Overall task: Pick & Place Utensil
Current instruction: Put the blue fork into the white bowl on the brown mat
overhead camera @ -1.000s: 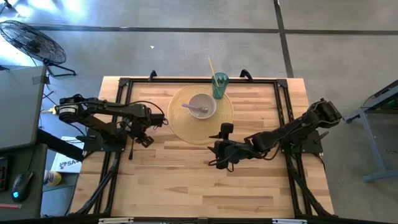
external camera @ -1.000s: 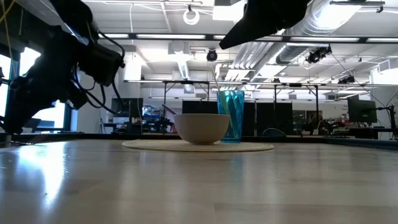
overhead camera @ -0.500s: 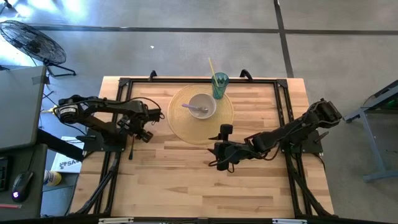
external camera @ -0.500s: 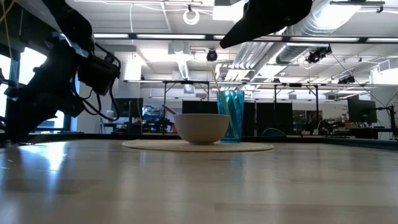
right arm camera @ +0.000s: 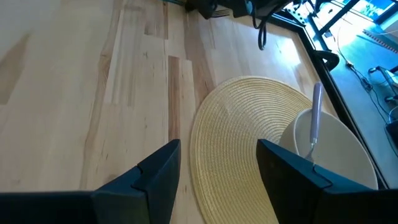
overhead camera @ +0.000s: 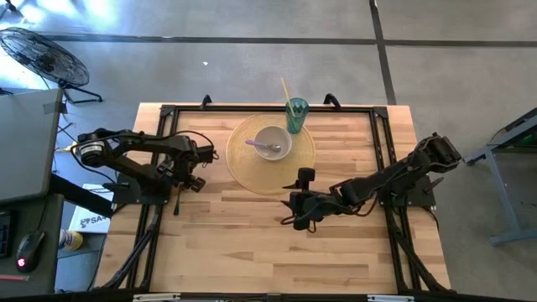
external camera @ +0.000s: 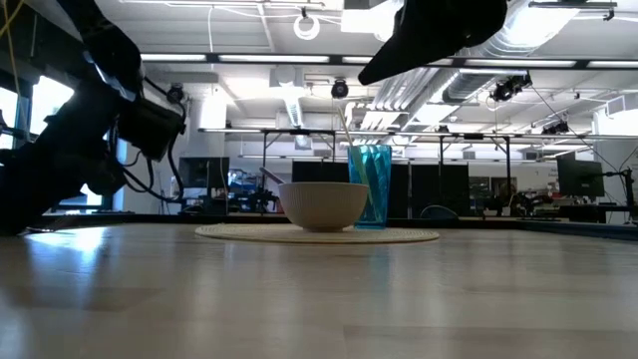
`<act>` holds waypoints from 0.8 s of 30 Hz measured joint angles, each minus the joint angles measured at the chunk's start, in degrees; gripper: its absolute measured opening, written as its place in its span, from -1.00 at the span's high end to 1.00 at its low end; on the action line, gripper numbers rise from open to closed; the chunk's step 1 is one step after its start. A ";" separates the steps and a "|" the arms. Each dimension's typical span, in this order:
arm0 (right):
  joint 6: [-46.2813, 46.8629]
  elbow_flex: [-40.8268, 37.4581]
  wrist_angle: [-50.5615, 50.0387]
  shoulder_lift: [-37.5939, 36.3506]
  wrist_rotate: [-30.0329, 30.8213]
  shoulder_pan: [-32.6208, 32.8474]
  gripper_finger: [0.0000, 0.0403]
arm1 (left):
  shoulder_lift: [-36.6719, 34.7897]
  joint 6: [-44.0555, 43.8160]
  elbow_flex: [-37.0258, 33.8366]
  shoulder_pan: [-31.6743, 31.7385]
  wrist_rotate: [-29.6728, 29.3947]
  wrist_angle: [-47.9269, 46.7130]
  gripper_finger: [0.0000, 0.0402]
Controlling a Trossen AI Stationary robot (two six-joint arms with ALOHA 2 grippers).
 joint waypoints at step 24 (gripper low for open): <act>-0.20 0.00 0.84 0.00 1.60 0.00 -0.01 | 0.02 2.19 4.53 -4.04 -2.69 6.79 0.86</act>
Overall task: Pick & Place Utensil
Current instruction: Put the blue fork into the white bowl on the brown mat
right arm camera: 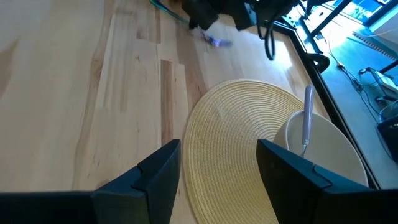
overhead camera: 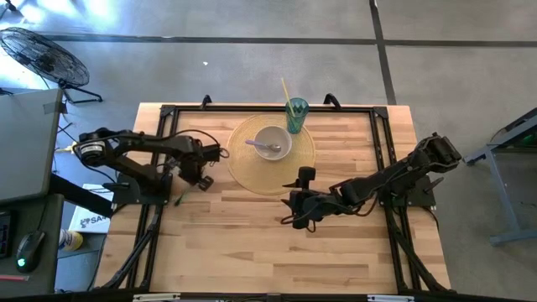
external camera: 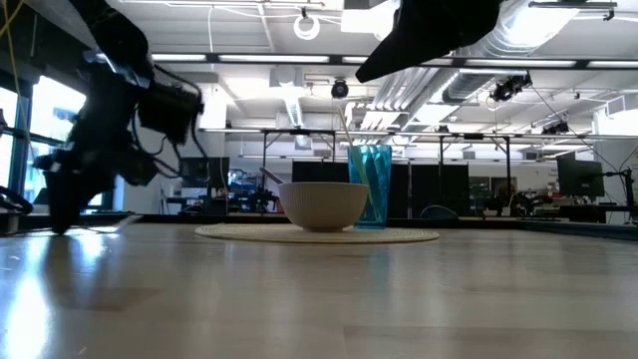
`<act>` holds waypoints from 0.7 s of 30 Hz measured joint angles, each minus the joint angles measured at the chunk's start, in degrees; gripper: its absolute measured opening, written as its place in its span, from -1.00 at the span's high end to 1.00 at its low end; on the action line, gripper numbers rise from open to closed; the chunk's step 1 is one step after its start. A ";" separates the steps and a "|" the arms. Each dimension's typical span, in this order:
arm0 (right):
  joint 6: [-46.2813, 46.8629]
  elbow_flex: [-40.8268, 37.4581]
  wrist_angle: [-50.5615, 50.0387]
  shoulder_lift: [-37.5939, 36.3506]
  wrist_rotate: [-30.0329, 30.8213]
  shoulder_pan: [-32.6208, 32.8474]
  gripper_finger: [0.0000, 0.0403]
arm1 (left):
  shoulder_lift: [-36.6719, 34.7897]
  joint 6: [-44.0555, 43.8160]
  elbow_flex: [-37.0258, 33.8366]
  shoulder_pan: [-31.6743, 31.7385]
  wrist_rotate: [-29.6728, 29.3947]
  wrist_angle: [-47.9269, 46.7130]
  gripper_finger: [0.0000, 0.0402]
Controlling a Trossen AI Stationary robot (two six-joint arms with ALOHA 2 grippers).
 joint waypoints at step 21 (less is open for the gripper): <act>1.06 0.00 2.60 0.00 -2.90 0.24 -0.01 | 1.29 -0.41 7.94 -23.95 -9.31 23.37 0.92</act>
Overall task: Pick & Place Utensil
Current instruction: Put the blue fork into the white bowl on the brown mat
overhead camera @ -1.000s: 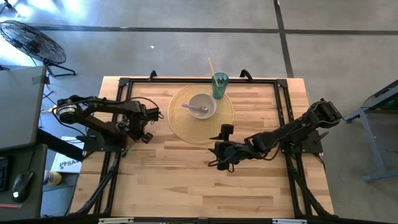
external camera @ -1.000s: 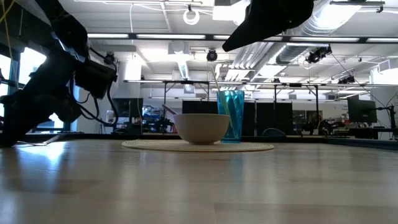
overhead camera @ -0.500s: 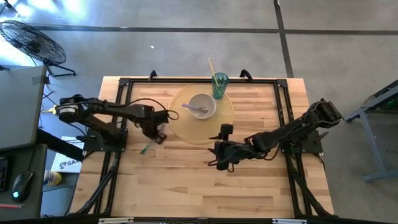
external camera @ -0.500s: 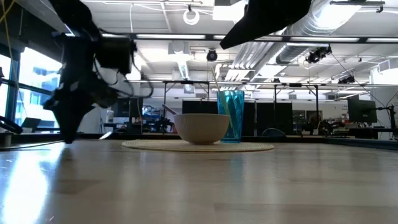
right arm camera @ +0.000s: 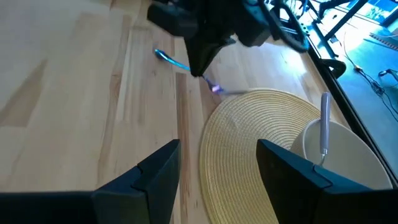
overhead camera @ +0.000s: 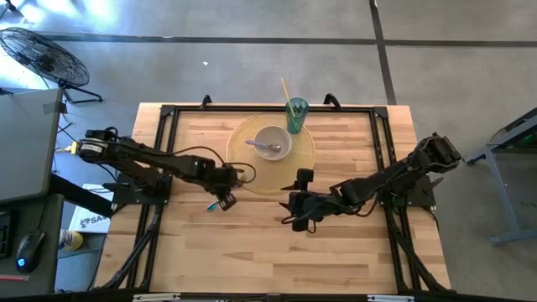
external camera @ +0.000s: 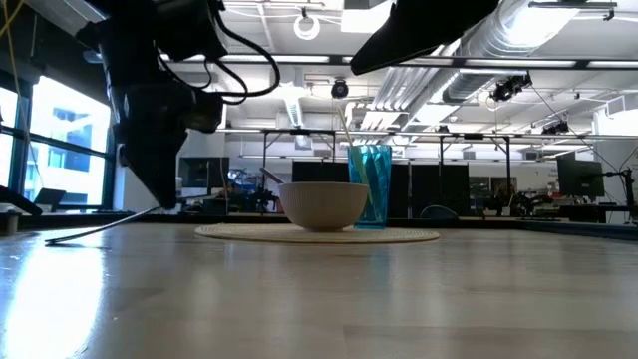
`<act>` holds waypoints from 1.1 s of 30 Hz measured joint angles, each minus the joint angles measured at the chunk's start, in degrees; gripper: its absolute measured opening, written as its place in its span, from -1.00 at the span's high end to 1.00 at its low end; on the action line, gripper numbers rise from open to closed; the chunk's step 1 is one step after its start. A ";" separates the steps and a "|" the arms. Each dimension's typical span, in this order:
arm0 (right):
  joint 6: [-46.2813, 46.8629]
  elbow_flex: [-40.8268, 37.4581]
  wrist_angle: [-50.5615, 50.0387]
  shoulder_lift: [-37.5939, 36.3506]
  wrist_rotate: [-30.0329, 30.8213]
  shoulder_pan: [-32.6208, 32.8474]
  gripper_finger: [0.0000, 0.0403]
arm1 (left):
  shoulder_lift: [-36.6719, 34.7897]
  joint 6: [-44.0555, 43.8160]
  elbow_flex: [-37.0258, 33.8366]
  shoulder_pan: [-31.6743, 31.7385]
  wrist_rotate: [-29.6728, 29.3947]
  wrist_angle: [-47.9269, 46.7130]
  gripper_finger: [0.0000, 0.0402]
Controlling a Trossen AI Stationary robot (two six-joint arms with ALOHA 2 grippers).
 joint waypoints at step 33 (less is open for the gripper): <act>4.89 0.00 -2.10 5.12 -13.94 -2.30 -0.02 | 14.33 12.08 -0.12 -8.84 0.01 34.10 0.40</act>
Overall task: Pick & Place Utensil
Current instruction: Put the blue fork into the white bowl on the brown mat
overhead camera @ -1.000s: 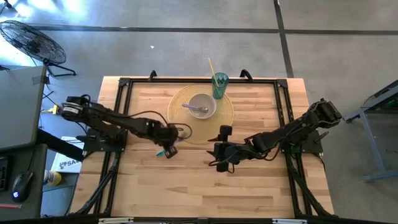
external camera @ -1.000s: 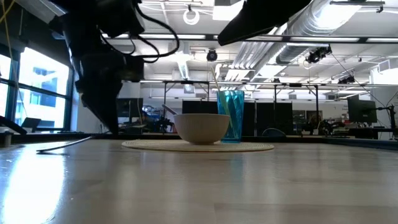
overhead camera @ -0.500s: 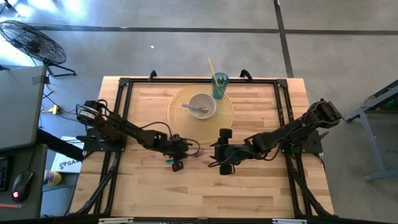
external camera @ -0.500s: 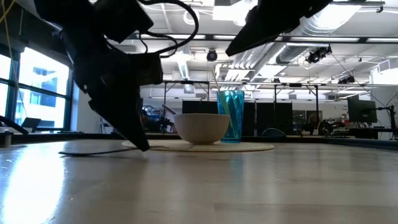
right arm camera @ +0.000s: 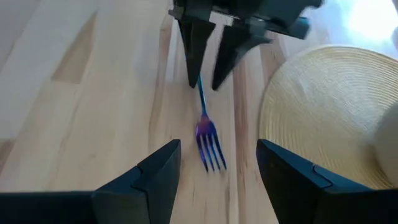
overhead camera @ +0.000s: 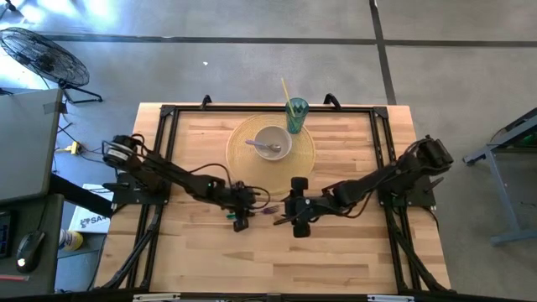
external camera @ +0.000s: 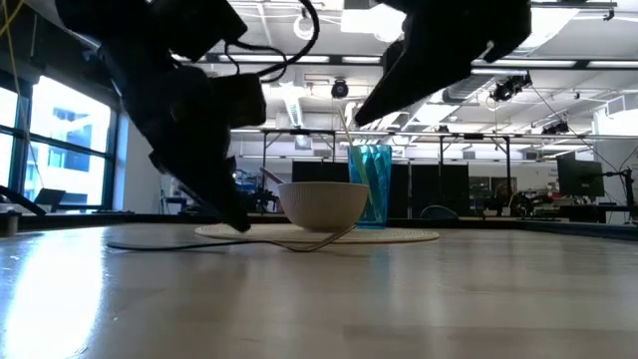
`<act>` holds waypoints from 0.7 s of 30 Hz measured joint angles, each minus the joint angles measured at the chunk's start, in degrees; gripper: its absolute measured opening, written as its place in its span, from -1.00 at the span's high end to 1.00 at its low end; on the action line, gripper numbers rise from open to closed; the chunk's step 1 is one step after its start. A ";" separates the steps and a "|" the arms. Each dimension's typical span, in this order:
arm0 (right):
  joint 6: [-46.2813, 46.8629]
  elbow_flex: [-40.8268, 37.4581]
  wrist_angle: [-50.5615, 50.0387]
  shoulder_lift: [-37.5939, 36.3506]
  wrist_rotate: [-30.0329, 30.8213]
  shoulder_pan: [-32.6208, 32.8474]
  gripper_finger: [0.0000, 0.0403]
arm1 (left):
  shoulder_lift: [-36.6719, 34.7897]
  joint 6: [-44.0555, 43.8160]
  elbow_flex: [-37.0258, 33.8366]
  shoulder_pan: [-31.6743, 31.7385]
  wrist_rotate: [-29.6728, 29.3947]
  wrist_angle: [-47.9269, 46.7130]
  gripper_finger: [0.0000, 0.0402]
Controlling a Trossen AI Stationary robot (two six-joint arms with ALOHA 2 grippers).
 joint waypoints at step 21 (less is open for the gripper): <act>-6.79 34.56 -11.29 30.03 -10.46 -7.95 -0.01 | -25.42 -10.09 -16.15 -17.15 -27.67 -4.87 0.51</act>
